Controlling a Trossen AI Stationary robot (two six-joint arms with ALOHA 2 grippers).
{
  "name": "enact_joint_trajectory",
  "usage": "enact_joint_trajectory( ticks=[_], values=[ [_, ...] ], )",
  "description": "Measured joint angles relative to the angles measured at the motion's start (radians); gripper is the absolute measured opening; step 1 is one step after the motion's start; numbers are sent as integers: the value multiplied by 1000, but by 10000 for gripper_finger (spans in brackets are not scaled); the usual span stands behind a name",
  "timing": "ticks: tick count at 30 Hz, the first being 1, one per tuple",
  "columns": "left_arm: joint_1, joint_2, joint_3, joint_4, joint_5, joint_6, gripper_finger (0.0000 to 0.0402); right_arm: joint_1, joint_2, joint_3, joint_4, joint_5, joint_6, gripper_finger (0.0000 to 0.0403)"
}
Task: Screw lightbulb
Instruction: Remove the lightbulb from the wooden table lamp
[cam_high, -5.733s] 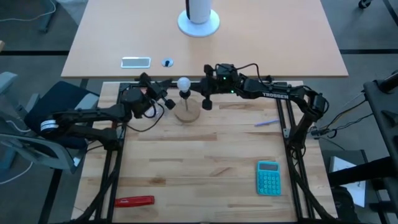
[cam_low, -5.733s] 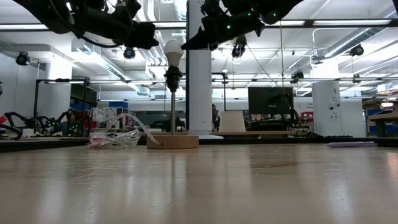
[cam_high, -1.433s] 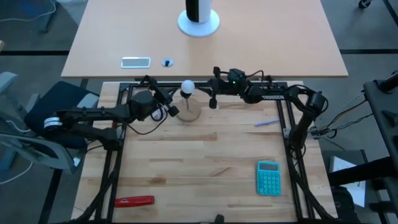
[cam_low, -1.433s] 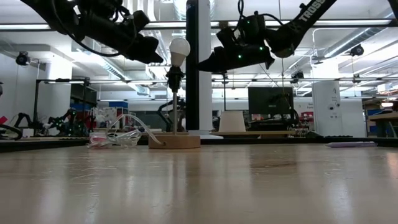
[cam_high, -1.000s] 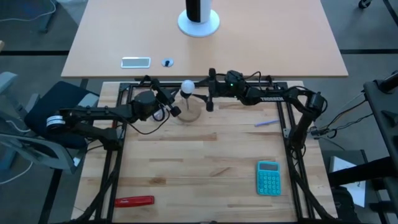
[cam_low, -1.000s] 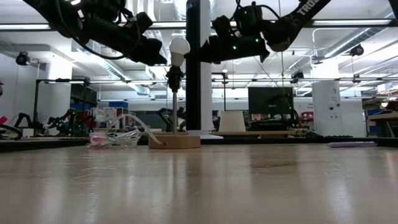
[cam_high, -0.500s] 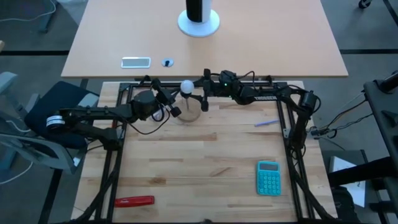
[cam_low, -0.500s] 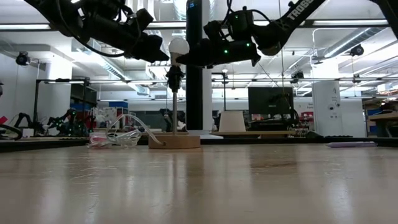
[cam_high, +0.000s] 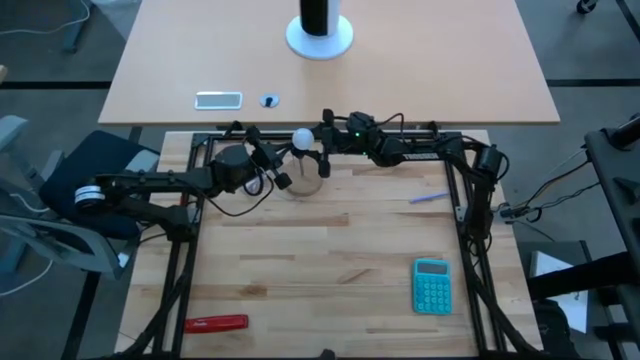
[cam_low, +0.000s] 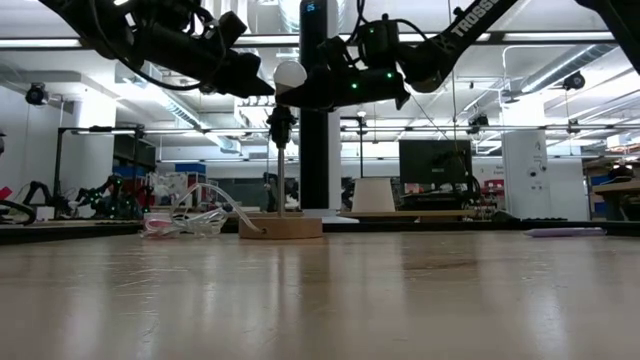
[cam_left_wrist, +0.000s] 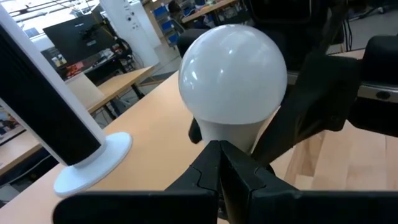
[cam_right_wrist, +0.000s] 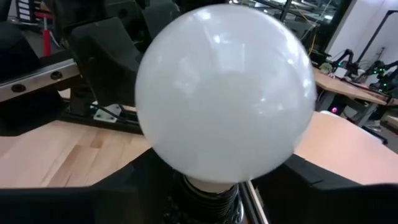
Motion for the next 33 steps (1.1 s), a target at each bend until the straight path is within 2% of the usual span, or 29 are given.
enact_joint_trajectory(
  ticks=[10,18,26,31,33],
  values=[
    [0,-1,0,7,-1,-1,0,0,-4,13,-1,0,5,132],
    [0,-20,0,0,-9,-1,0,2,-56,15,-37,16,-5,134],
    [0,-94,-7,-14,-10,15,0,0,-198,13,-428,226,-173,127],
    [0,-103,-13,-19,-10,17,0,-1,-200,7,-708,306,-236,127],
    [0,-99,-13,-20,-10,17,0,2,-193,0,-764,337,-249,127]
  ],
)
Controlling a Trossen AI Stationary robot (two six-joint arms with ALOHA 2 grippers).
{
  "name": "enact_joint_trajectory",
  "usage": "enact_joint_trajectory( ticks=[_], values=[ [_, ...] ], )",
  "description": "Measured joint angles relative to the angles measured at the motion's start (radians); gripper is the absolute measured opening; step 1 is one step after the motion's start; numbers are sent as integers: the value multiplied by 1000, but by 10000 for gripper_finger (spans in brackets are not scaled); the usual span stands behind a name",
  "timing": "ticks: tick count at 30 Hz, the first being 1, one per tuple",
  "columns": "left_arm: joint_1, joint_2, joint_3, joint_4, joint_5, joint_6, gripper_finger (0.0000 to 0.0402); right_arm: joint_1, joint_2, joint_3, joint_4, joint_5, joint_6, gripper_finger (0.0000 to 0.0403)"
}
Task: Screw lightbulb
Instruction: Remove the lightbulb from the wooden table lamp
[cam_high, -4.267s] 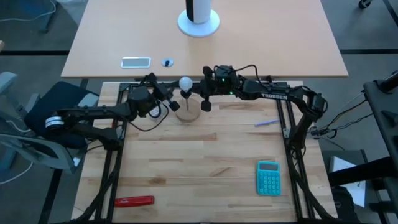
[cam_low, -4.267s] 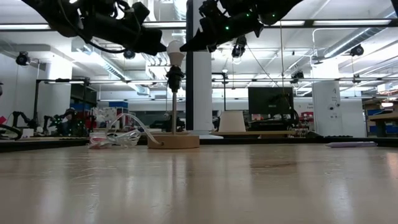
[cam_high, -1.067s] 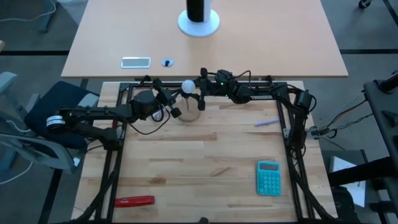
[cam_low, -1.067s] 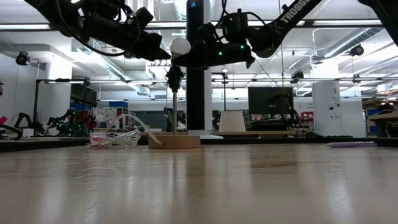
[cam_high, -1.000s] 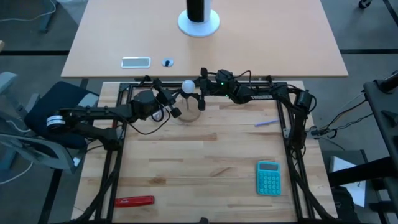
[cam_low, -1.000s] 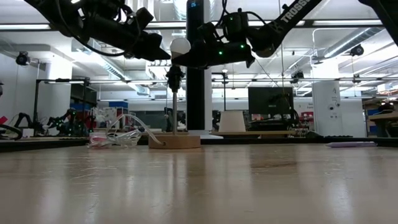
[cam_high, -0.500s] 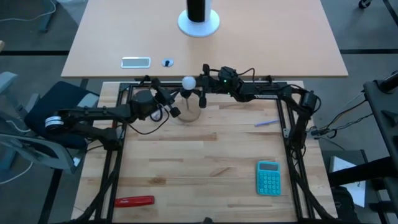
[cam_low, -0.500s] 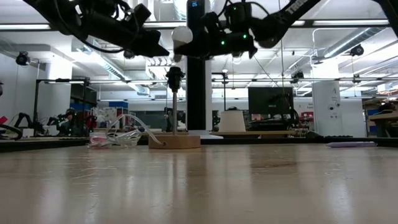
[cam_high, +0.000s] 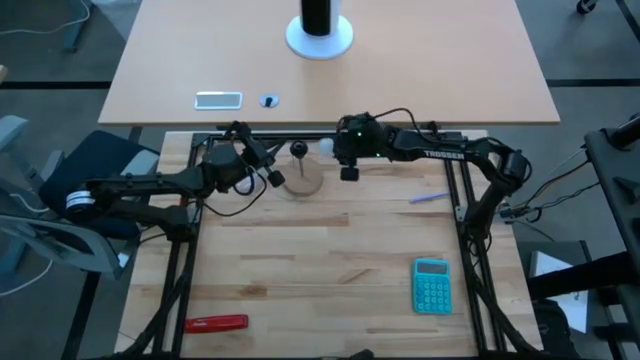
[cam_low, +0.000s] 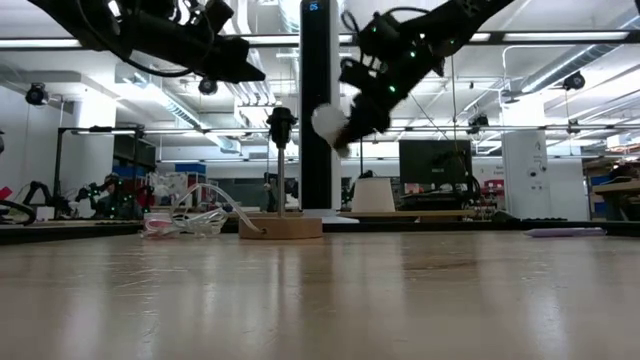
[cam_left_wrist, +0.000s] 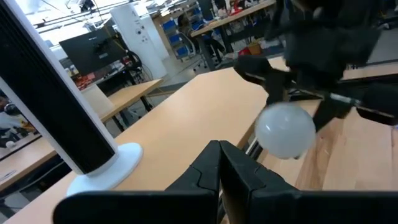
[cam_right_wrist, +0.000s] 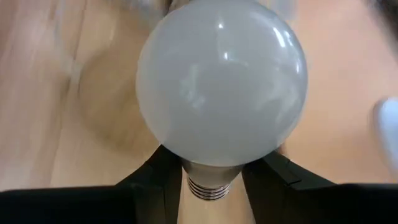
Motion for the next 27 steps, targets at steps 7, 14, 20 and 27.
enact_joint_trajectory(
  ticks=[7,14,20,27],
  values=[
    [-6,-9,-2,-18,0,-19,0,-2,3,-64,-151,57,-2,126],
    [-38,-42,-2,-31,3,-83,0,-2,3,-134,-217,66,0,126],
    [-45,-49,-2,-34,3,-180,0,-3,4,-166,-226,108,-5,126],
    [-45,-49,-2,-69,36,-310,0,0,10,-167,-243,103,0,126]
  ],
)
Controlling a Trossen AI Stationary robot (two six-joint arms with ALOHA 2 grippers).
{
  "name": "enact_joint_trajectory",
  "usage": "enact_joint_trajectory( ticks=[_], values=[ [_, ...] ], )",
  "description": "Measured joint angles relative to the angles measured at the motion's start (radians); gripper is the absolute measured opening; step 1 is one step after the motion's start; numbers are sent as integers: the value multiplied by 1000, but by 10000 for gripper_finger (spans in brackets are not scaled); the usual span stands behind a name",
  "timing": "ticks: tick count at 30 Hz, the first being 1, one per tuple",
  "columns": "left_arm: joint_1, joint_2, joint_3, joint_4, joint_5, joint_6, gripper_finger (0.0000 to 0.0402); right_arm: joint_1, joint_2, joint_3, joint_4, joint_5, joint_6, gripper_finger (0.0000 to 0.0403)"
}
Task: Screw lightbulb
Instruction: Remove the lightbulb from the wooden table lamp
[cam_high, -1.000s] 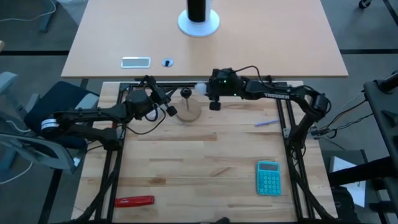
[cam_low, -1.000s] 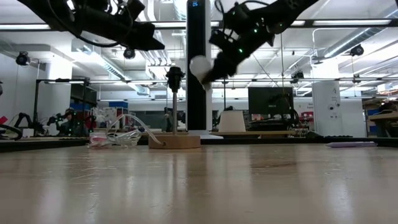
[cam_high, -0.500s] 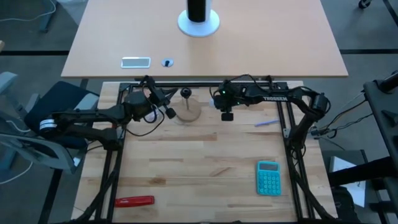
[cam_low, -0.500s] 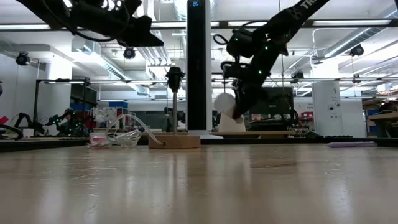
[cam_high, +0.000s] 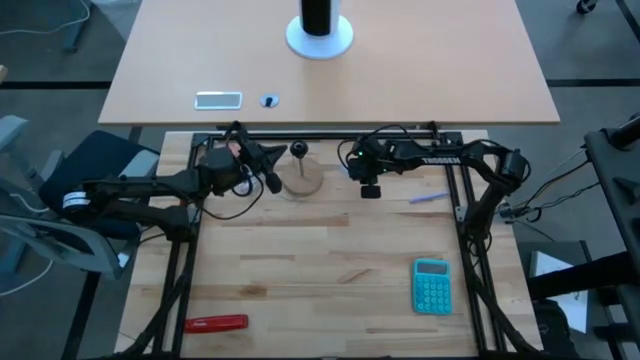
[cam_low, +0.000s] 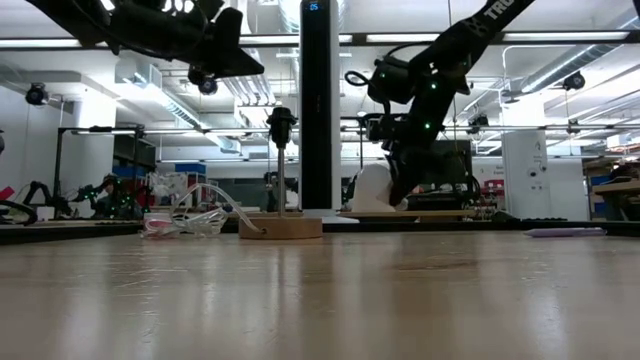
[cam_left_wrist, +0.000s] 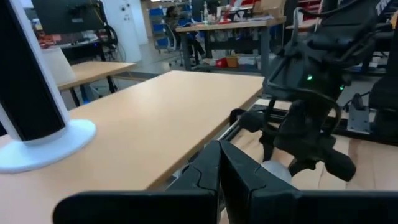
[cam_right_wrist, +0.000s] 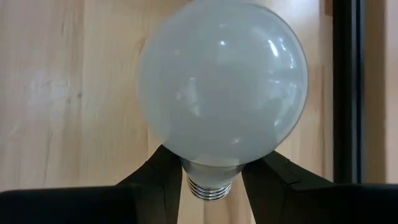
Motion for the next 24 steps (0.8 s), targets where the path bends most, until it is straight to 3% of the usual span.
enact_joint_trajectory(
  ticks=[11,24],
  values=[
    [0,1,0,-9,2,-77,0,8,9,-4,-38,-21,115,126],
    [0,2,0,-8,3,-75,0,9,9,-20,-26,-22,130,126]
  ],
)
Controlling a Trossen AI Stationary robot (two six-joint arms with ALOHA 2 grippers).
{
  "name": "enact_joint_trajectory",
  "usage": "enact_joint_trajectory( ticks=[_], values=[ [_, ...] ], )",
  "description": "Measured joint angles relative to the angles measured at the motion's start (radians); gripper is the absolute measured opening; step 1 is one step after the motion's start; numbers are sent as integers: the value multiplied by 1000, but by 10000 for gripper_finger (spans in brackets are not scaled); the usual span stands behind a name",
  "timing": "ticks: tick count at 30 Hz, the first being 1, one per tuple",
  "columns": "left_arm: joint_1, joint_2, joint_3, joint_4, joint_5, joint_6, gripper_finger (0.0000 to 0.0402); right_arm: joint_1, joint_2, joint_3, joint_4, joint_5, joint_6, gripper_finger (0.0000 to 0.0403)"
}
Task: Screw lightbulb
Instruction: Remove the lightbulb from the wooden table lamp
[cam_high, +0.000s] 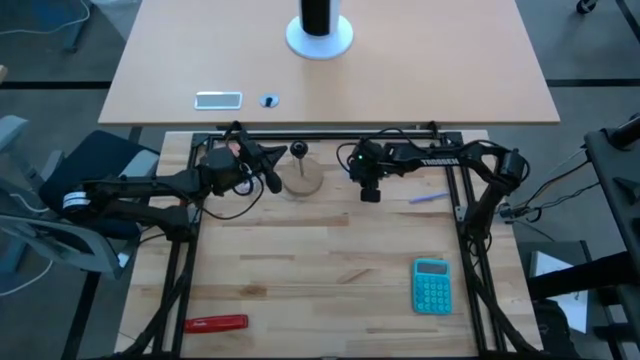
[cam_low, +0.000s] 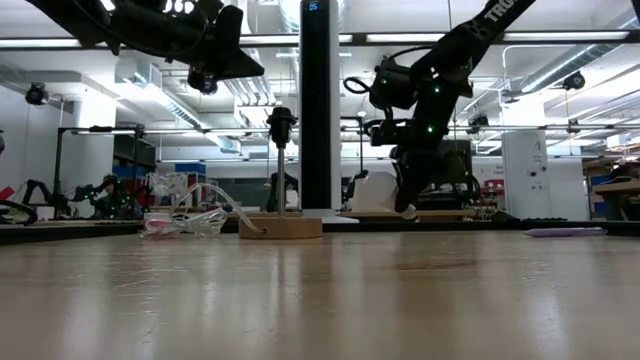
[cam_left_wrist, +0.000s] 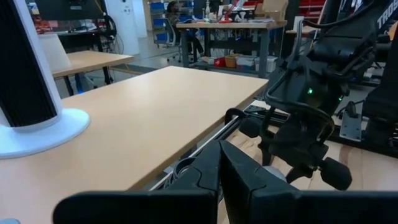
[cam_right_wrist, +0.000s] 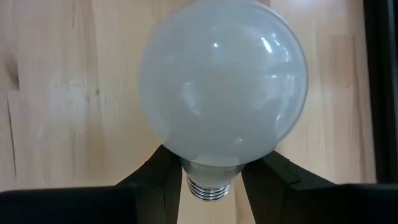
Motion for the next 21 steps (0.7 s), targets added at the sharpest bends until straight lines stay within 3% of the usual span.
enact_joint_trajectory(
  ticks=[10,16,21],
  values=[
    [0,0,0,0,0,0,0,0,0,-88,-16,1,202,130],
    [0,0,0,0,0,0,0,0,-5,-129,-2,6,243,121],
    [0,0,0,0,0,0,0,0,-3,-135,25,-1,246,148]
  ],
)
